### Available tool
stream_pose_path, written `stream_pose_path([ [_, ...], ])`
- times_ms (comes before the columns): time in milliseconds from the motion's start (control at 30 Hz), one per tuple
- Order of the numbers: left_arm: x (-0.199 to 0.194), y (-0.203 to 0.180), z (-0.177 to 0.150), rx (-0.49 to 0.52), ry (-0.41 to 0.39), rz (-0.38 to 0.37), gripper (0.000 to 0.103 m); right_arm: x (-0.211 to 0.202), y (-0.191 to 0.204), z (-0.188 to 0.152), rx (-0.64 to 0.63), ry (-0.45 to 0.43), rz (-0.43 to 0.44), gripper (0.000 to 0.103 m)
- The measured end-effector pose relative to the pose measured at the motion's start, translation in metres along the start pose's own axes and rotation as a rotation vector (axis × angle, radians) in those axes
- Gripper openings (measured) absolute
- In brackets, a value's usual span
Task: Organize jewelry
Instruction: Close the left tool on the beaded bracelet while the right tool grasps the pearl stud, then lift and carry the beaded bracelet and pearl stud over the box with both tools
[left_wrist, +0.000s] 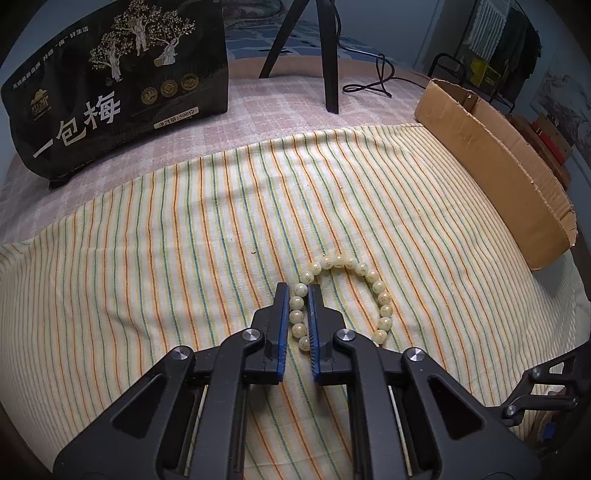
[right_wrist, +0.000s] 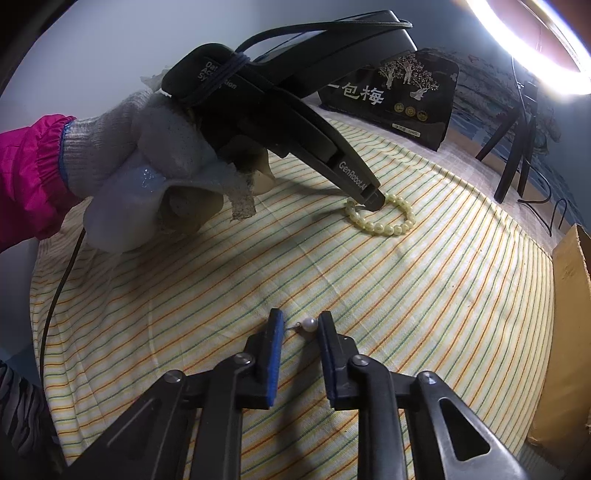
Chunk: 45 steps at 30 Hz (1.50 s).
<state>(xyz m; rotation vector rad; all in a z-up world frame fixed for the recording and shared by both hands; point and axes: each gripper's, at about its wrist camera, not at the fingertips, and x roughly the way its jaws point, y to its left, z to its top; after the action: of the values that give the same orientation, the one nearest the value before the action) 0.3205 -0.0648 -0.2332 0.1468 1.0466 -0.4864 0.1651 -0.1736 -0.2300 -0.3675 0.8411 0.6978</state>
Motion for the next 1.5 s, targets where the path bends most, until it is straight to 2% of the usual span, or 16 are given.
stream_pose_path([
  [467,-0.017,-0.003,-0.009,-0.043,-0.025,-0.008,0.005,-0.012,-0.009,-0.004,0.035,-0.024,-0.007,0.017],
  [733,-0.035,-0.003,-0.015,-0.086,-0.061,-0.031,0.005,-0.028,-0.015,-0.01,0.056,-0.046,-0.026,0.017],
  [900,-0.059,-0.005,-0.013,-0.105,-0.117,-0.055,0.005,-0.039,-0.02,-0.011,0.076,-0.063,-0.037,0.017],
  [1267,-0.096,-0.026,-0.011,-0.073,-0.161,-0.073,0.005,-0.071,-0.029,-0.016,0.135,-0.106,-0.068,0.017],
  [1500,-0.114,-0.051,-0.001,-0.04,-0.188,-0.099,0.005,-0.107,-0.045,-0.025,0.179,-0.14,-0.111,0.017],
])
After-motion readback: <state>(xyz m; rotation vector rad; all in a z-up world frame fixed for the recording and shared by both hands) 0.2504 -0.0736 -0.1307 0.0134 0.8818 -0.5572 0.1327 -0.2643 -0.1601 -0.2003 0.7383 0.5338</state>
